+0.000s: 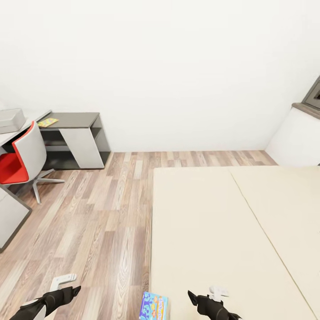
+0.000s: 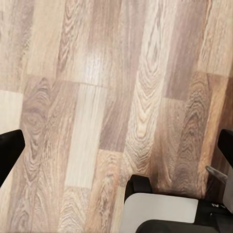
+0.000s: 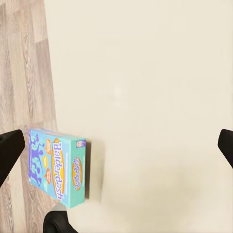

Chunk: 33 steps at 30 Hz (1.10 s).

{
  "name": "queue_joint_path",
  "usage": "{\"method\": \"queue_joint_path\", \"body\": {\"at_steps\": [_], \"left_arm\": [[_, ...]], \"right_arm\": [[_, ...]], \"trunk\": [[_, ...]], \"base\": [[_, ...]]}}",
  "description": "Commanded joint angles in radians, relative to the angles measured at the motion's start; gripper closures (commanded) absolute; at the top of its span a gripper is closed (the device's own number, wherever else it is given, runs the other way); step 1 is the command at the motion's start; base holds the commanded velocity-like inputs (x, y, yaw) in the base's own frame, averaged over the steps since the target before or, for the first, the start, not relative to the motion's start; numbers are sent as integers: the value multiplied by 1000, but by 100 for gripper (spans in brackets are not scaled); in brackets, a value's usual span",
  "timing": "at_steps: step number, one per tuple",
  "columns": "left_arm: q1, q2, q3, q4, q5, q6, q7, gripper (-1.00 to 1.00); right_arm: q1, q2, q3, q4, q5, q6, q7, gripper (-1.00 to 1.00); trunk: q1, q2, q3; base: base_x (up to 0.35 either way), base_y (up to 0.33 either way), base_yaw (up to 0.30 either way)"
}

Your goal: Put all the toys in the child's room - the three board games (two on the bed and one on the table), the two jigsaw puzzles on the table, and the tennis ball on the table - inside the toy box on the table in the child's room.

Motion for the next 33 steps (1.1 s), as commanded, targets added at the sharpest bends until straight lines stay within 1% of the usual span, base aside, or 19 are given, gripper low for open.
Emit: {"method": "queue_joint_path", "body": {"at_steps": [1, 33], "left_arm": [[0, 0, 6, -2, 10, 10, -6, -100], [0, 0, 6, -2, 10, 11, -6, -100]], "right_arm": [[0, 1, -6, -1, -9, 10, 7, -100], [0, 2, -4, -1, -8, 10, 4, -100]], "trunk": [[1, -2, -1], [1, -2, 50]], "base": [[0, 0, -6], [0, 0, 0]]}}
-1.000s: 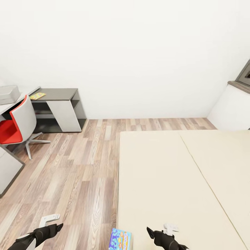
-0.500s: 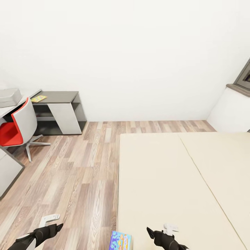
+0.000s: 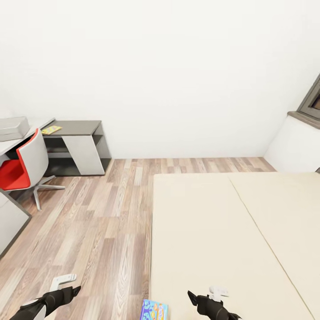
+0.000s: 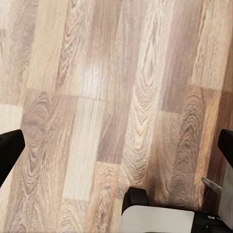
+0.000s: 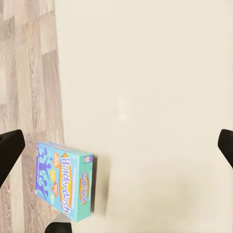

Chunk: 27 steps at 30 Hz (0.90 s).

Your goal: Put all the toys in the child's room - the three board games (two on the bed and one on the table), the two jigsaw puzzles on the table, and the tennis ball on the table - inside the toy box on the table in the child's room.

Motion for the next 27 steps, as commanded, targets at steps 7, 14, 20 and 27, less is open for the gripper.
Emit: {"method": "queue_joint_path", "body": {"at_steps": [7, 14, 20, 27], "left_arm": [[0, 0, 6, -2, 10, 10, -6, -100], [0, 0, 6, -2, 10, 10, -6, -100], [0, 0, 6, -2, 10, 10, -6, -100], [0, 0, 5, -2, 10, 10, -6, -100]], "right_arm": [[0, 2, -6, -2, -10, 10, 7, -100], [0, 2, -6, -2, -9, 10, 7, -100], [0, 2, -6, -2, -9, 10, 3, -100], [0, 2, -5, -2, -7, 10, -17, -100]], "trunk": [[1, -2, 10], [1, -2, 21], [1, -2, 31], [1, -2, 43]], "base": [[0, 0, 0], [0, 0, 0], [0, 0, 0], [0, 0, 0]]}}
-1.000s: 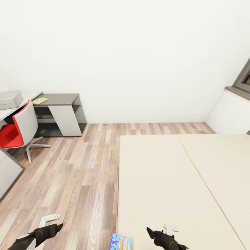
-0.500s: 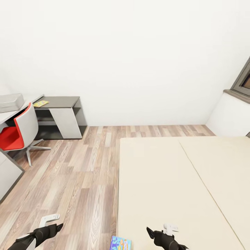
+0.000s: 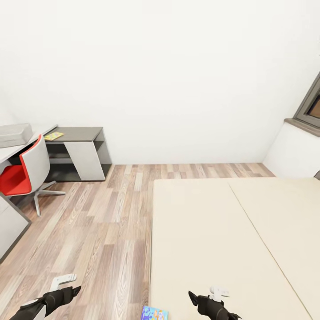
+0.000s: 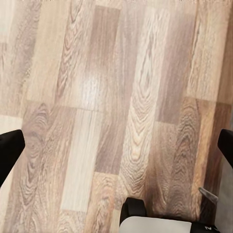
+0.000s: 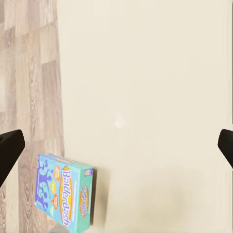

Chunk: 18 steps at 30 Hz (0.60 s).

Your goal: Put all the toys in the child's room - the three board games (two on the bed and one on the table), the two jigsaw puzzles on the table, and the tennis ball on the table - inside the toy box on the table in the child's room.

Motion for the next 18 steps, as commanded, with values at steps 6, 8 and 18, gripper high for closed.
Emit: {"method": "queue_joint_path", "body": {"at_steps": [6, 8, 18], "left_arm": [[0, 0, 5, -2, 10, 10, -6, -100], [0, 0, 5, -2, 10, 10, -6, -100], [0, -1, 5, 0, 10, 10, -6, -100]], "right_arm": [[-1, 1, -6, -2, -9, 10, -2, -100], [-1, 1, -5, -2, -9, 10, -3, -100], [-1, 1, -4, 11, -9, 9, -4, -100]], "trunk": [[1, -2, 8], [1, -2, 11], [1, -2, 28]], "base": [[0, 0, 0], [0, 0, 0], [0, 0, 0]]}}
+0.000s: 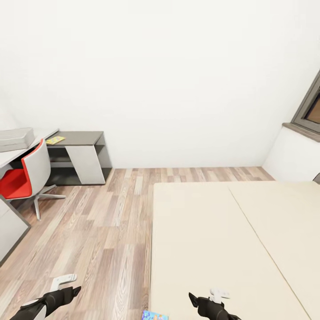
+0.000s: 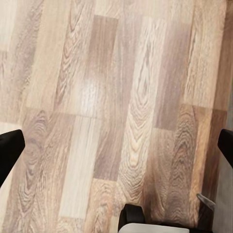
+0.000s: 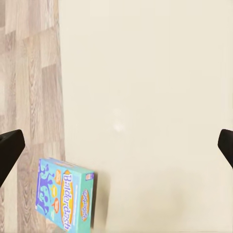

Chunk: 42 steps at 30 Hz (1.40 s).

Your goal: Put all the toys in the child's room - the three board games (two on the bed and one on the table), the two jigsaw puzzles on the table, and the tennis ball on the table - inside the toy box on the table in the child's room.

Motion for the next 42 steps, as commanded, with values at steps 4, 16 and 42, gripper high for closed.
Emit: {"method": "queue_joint_path", "body": {"at_steps": [4, 16, 42], "left_arm": [[0, -3, 6, -2, 10, 10, -6, -100], [0, -7, 6, -2, 10, 11, -6, -100], [0, -7, 6, -2, 10, 10, -6, -100]], "right_arm": [[-1, 1, -6, 6, -10, 9, 6, -100], [-1, 1, -5, 11, -10, 9, 5, -100], [-1, 1, -5, 11, -10, 9, 4, -100]], "trunk": [[1, -2, 5], [1, -2, 24], [1, -2, 67]], "base": [[0, 0, 0], [0, 0, 0], [0, 0, 0]]}}
